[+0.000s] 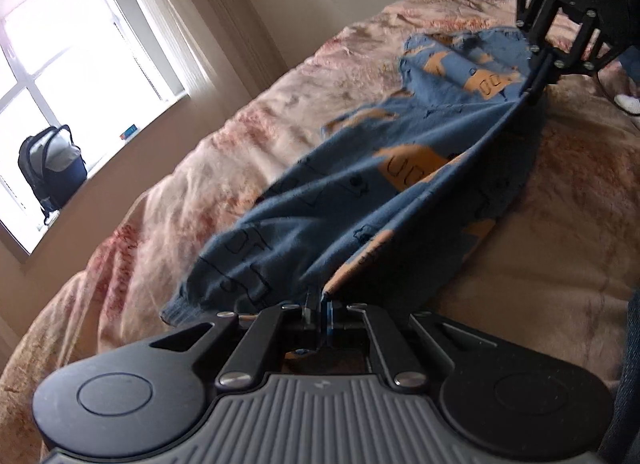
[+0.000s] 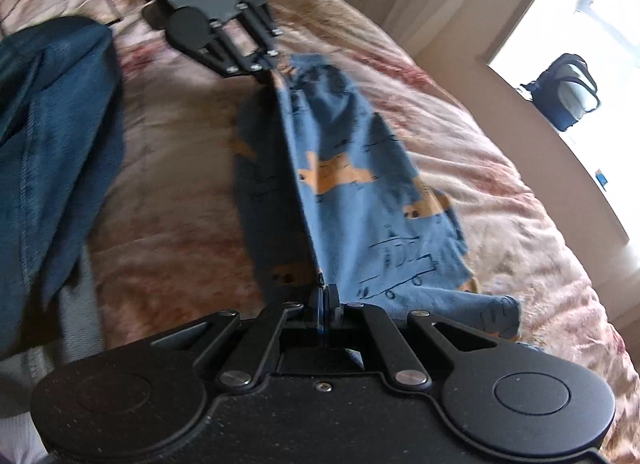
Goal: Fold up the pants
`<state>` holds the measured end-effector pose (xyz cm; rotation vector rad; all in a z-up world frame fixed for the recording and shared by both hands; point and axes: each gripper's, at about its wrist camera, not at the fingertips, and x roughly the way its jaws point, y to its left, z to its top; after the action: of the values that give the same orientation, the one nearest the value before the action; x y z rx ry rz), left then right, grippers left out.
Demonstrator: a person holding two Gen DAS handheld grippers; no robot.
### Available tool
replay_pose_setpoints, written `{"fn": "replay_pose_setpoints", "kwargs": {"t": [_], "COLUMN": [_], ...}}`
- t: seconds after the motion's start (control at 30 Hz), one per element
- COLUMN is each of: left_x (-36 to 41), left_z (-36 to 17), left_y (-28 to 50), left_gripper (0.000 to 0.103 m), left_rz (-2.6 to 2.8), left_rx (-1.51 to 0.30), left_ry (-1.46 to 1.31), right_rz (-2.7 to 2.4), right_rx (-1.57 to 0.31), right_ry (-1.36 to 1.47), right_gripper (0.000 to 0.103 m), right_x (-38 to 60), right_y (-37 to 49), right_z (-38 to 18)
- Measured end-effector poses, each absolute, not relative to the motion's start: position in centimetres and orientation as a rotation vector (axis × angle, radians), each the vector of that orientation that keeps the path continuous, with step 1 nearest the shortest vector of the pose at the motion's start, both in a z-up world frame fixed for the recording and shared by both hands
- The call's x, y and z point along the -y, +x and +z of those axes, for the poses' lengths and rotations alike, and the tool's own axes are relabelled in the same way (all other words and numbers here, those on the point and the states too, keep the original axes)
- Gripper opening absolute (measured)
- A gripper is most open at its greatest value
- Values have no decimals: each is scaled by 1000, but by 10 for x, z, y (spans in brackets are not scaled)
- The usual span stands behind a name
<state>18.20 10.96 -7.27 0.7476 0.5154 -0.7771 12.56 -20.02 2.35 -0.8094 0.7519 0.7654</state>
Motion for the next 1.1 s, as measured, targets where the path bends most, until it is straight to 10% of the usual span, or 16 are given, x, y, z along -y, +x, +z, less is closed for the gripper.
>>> {"fn": "replay_pose_setpoints", "kwargs": {"t": [0.47,0.63,0.83,1.1], "left_x": [-104,-102,-49,93], "left_z": [-72,-40,-7,-16], "left_y": [186,194,192,166], "left_gripper": [8,91,103,103], "left_rz": [-770,-735,-718,-819], "left_rx": [-625,-708,-686,-606], "left_ry": [749,588,478,556], "right_rz": [762,695,471,188], "right_rx": [-797,-754,-666,-683], "right_ry": [-807,-713,-477,-100], "right_gripper": [4,52,102,102], "right_x": [194,212,259,359], "right_y": [123,120,133,151], "right_z": [-9,11,52,90]}}
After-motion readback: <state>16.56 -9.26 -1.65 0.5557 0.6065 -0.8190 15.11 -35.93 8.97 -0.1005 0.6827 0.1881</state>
